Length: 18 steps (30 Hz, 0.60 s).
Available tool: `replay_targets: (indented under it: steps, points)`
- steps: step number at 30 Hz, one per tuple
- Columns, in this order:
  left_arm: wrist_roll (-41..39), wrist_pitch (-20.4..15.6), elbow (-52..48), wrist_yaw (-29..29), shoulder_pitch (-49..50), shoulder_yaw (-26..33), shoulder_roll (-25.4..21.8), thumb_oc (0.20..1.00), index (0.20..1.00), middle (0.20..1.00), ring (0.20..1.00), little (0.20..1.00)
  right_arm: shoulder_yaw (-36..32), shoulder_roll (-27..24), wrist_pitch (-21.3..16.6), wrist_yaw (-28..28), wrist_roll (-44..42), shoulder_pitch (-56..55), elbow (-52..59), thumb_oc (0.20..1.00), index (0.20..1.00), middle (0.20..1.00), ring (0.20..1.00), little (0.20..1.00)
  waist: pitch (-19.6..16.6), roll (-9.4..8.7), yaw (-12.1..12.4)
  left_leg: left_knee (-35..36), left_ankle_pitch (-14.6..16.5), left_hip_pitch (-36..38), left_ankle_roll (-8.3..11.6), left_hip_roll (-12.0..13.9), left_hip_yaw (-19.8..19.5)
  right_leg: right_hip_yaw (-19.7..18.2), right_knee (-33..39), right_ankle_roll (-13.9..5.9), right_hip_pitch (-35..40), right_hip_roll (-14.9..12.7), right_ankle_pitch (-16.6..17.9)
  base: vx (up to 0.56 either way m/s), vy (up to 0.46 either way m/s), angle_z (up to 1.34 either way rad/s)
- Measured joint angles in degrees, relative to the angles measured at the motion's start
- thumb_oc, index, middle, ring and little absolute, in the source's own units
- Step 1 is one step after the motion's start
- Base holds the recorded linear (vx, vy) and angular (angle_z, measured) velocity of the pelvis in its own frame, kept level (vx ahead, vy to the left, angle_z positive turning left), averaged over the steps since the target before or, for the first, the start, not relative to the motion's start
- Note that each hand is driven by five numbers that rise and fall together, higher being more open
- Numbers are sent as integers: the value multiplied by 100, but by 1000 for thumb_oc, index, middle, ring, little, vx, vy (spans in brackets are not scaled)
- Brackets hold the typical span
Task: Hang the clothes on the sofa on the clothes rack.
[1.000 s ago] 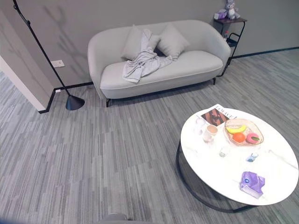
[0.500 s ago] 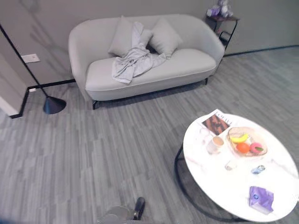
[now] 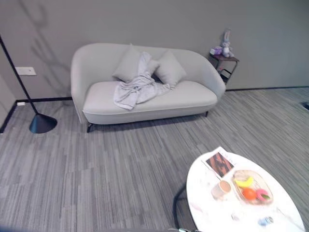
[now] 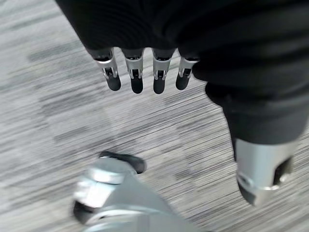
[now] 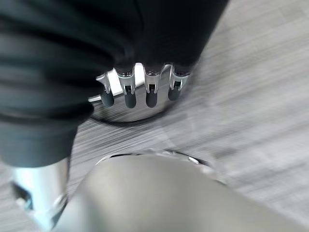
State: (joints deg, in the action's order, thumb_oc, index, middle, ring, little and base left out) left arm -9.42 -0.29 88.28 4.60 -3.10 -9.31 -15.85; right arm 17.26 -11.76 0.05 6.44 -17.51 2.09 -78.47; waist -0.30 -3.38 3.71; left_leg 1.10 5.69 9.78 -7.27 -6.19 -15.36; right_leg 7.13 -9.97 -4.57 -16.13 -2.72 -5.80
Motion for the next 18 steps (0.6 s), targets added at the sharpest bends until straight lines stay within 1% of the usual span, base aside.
replay_targets:
  steps: [1,2,3,4,5,6,7,8,9,10,11,12,13,14,15,16,17,18]
  points:
    - [49,1,12,-21,-24,34,-21,1000,1000,1000,1000,1000,-29,20,8,0,-4,3,-49,1000,1000,1000,1000,1000,-2,-21,11,-8,63,74,-22,-21,-55,-107,733,-70,48,-17,181,333,-20,44]
    - [115,-17,-15,-37,-3,26,-30,1000,1000,1000,1000,1000,-56,33,19,-1,-11,41,-112,1000,1000,1000,1000,1000,21,-52,23,24,36,231,-51,-27,-25,-123,960,-37,-66,-70,322,640,-25,34]
    - [179,-40,52,-78,70,39,-5,1000,1000,1000,1000,1000,-258,47,32,15,-68,54,-142,1000,1000,1000,1000,1000,15,-79,13,90,180,459,-2,-17,-65,-177,1162,-82,-223,-129,696,467,-8,16]
    - [199,-38,85,-104,120,20,34,1000,1000,1000,1000,1000,-275,66,39,15,-69,100,-205,1000,1000,1000,1000,1000,13,-88,0,120,232,630,-10,1,18,-145,1265,-55,-273,-161,779,694,-38,16]
    - [215,-48,90,-117,148,18,76,1000,1000,1000,1000,1000,-326,39,62,27,-81,76,-161,1000,1000,1000,1000,1000,-3,-76,-15,72,399,672,61,27,3,-117,1250,-77,-398,-192,953,385,-32,8]
    - [216,-50,93,-128,167,66,129,1000,1000,1000,1000,1000,-413,37,42,37,-90,81,-162,1000,1000,1000,1000,1000,16,-40,-29,111,542,774,97,94,-9,-60,1292,-90,-470,-187,1036,787,-111,14]
    - [219,-95,86,-131,227,88,204,1000,1000,1000,1000,1000,-651,35,52,54,-111,78,-172,1000,1000,1000,1000,1000,16,38,-73,110,766,964,354,285,-99,19,1154,-46,-556,-128,1067,553,-119,27]
    - [226,-96,183,-120,283,102,247,1000,1000,1000,1000,1000,-727,30,61,52,-133,25,-221,1000,1000,1000,1000,1000,-27,114,-168,110,834,1151,463,484,-195,-1,1123,-42,-349,13,1067,742,-151,70]
    - [350,-95,346,-105,245,78,255,1000,1000,1000,1000,1000,-774,74,70,54,-173,-67,-327,1000,1000,1000,1000,1000,-61,87,-283,-30,924,1348,619,685,-407,-53,972,-37,-15,81,1056,345,-73,112]
    - [399,-132,387,-107,237,33,298,1000,1000,1000,1000,1000,-783,104,93,45,-173,-119,-486,1000,1000,1000,1000,1000,-143,43,-302,-342,931,1451,850,878,-525,-172,972,247,260,206,1729,594,-173,112]
    - [406,-162,389,-111,260,43,436,1000,1000,1000,1000,1000,-758,69,90,45,-172,-135,-544,1000,1000,1000,1000,1000,-244,96,-294,-591,820,1433,1063,1018,-564,-142,941,452,410,377,1758,567,-185,68]
    - [408,-171,378,-84,291,44,509,1000,1000,1000,1000,1000,-681,66,93,40,-172,-118,-543,1000,1000,1000,1000,1000,-248,130,-241,-849,800,1323,1260,1046,-550,-152,999,618,516,427,1696,659,-227,28]
    - [411,-179,312,-89,279,30,529,1000,1000,1000,1000,1000,-745,34,69,56,-185,-54,-542,1000,1000,1000,1000,1000,-257,157,-257,-940,631,1163,1446,1130,-544,-83,953,678,570,466,1494,408,-136,36]
    - [418,-173,246,-92,270,20,536,1000,1000,1000,1000,1000,-744,-64,76,49,-258,-57,-527,1000,1000,1000,1000,1000,-286,342,-286,-1175,491,1021,1507,1357,-599,80,805,672,598,618,1326,414,-152,44]
    - [432,-186,175,-99,273,25,496,1000,1000,1000,1000,1000,-695,-130,85,13,-297,-59,-510,1000,1000,1000,1000,1000,-345,510,-259,-1438,434,951,1574,1520,-578,226,694,746,646,790,1127,455,-158,53]
    - [432,-207,158,-120,205,23,417,1000,1000,1000,1000,1000,-646,-128,79,3,-320,-57,-431,1000,1000,1000,1000,1000,-344,511,-272,-1840,234,749,1739,1557,-569,323,712,824,752,865,1016,509,-179,31]
    - [432,-207,157,-136,142,25,355,1000,1000,1000,1000,1000,-647,-122,77,2,-346,-60,-365,1000,1000,1000,1000,1000,-334,477,-269,-2260,-14,587,1911,1552,-508,316,808,874,902,929,966,611,-253,29]
    - [432,-202,164,-149,134,25,312,1000,1000,1000,1000,1000,-646,-112,70,-2,-361,-48,-318,1000,1000,1000,1000,1000,-323,409,-263,-2657,-266,402,1961,1508,-421,302,927,927,1058,935,890,470,-201,25]
